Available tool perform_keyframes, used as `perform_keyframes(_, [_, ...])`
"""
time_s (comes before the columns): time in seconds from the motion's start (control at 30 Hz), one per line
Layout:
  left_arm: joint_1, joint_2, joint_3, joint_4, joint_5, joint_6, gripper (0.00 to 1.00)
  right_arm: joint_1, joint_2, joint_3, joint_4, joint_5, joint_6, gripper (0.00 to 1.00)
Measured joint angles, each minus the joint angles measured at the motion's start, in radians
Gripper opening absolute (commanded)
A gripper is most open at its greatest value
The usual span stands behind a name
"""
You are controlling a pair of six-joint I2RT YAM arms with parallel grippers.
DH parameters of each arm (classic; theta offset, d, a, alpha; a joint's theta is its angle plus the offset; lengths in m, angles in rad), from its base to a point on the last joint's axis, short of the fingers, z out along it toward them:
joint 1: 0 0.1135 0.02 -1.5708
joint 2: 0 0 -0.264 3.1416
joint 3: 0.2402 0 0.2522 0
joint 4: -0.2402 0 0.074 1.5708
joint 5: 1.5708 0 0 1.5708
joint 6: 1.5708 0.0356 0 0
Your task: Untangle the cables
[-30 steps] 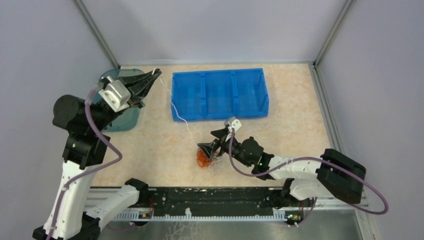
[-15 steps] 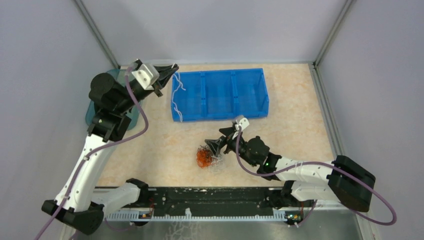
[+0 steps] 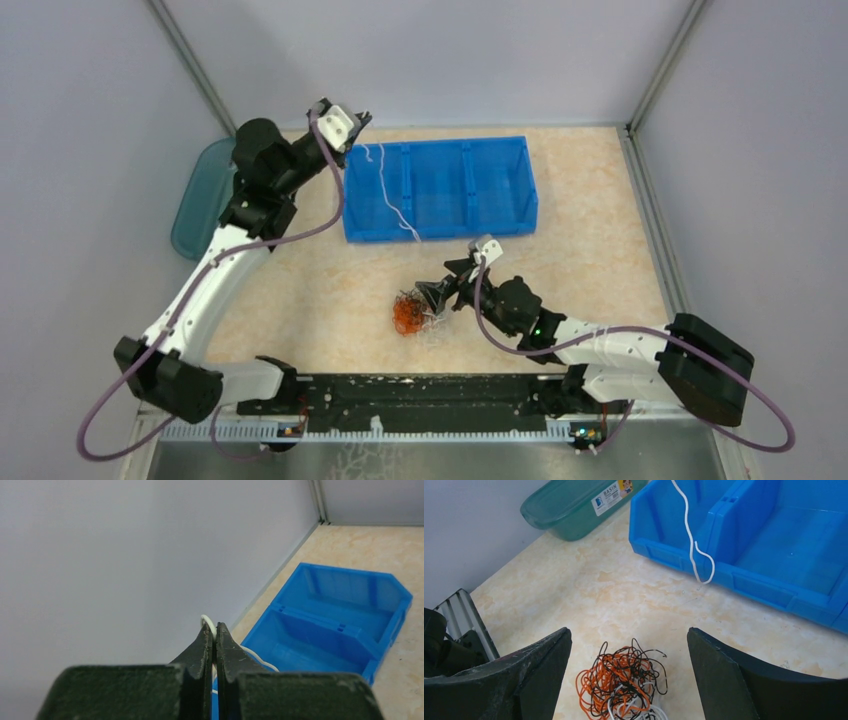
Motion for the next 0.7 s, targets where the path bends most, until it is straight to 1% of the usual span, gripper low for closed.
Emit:
perform_keyframes(0.1, [0.000, 0.090, 0.033, -0.024, -0.048, 0.021, 0.01, 0.000, -0.019, -0.008, -0.007, 0.007, 0.002, 0.86])
perform_keyframes(0.2, [0.000, 0.195, 0.108, -0.073, -0.100, 0.030, 0.02, 0.000, -0.029, -0.008, -0.009, 0.007, 0.006, 0.86])
perform_keyframes(0.27, [0.001, 0.238, 0.135, -0.097, -0.122, 0.036, 0.02, 0.000, -0.029, -0.006, -0.021, 0.007, 0.006, 0.86])
perform_keyframes(0.47, [0.002, 0.283, 0.169, -0.180, -0.150, 0.043, 0.03, 0.000, -0.029, 0.008, -0.084, 0.006, 0.009, 0.86])
perform_keyframes(0.7, [0.022, 0.316, 0.187, -0.273, -0.151, 0.032, 0.03, -0.006, -0.035, 0.106, -0.239, 0.005, 0.025, 0.85])
